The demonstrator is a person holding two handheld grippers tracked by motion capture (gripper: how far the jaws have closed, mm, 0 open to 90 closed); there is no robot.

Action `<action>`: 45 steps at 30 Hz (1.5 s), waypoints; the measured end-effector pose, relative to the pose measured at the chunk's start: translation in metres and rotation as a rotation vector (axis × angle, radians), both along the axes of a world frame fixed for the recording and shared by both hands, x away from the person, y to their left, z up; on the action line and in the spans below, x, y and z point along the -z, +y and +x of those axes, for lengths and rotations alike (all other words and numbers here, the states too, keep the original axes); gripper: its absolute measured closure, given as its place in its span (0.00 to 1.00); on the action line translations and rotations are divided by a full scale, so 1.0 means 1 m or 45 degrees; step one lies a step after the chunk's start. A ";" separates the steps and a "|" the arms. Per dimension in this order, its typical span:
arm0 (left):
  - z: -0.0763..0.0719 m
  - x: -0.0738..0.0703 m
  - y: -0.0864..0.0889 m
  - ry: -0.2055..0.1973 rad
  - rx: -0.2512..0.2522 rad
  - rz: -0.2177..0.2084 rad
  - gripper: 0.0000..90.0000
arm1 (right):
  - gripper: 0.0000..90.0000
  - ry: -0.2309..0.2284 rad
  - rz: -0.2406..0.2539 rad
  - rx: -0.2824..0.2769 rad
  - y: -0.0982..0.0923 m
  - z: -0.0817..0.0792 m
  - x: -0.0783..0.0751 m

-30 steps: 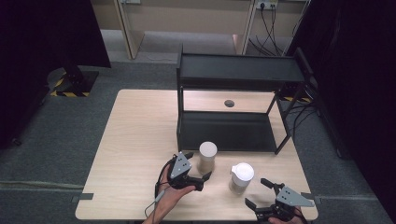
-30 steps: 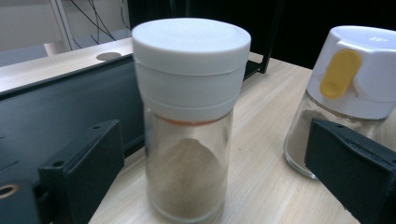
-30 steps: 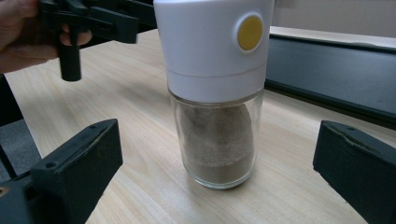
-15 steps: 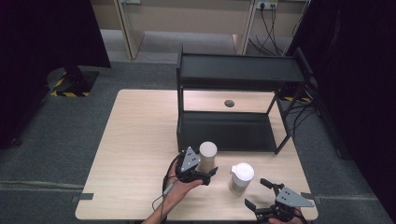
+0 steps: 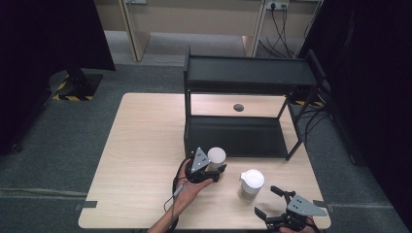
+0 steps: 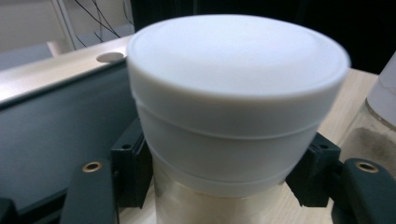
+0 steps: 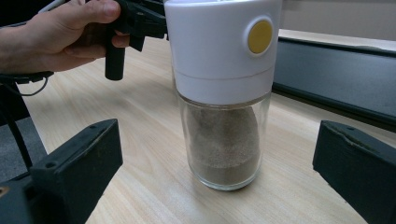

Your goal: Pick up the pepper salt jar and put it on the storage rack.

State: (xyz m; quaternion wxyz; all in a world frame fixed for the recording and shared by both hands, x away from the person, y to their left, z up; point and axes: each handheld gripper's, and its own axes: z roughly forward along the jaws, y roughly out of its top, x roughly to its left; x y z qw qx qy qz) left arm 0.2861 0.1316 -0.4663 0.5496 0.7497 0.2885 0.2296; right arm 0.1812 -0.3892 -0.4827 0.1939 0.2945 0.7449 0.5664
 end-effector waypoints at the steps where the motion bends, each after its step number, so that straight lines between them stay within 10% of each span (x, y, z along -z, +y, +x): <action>1: -0.001 0.000 0.000 -0.001 0.000 -0.009 0.39 | 0.02 0.000 0.000 -0.001 0.000 0.000 0.000; 20: -0.003 -0.044 0.004 0.027 0.103 -0.011 0.39 | 0.02 -0.003 0.001 -0.001 0.000 0.000 0.001; 45: 0.020 -0.180 0.007 -0.004 0.108 -0.025 0.39 | 0.02 0.000 0.014 0.000 -0.001 0.000 0.001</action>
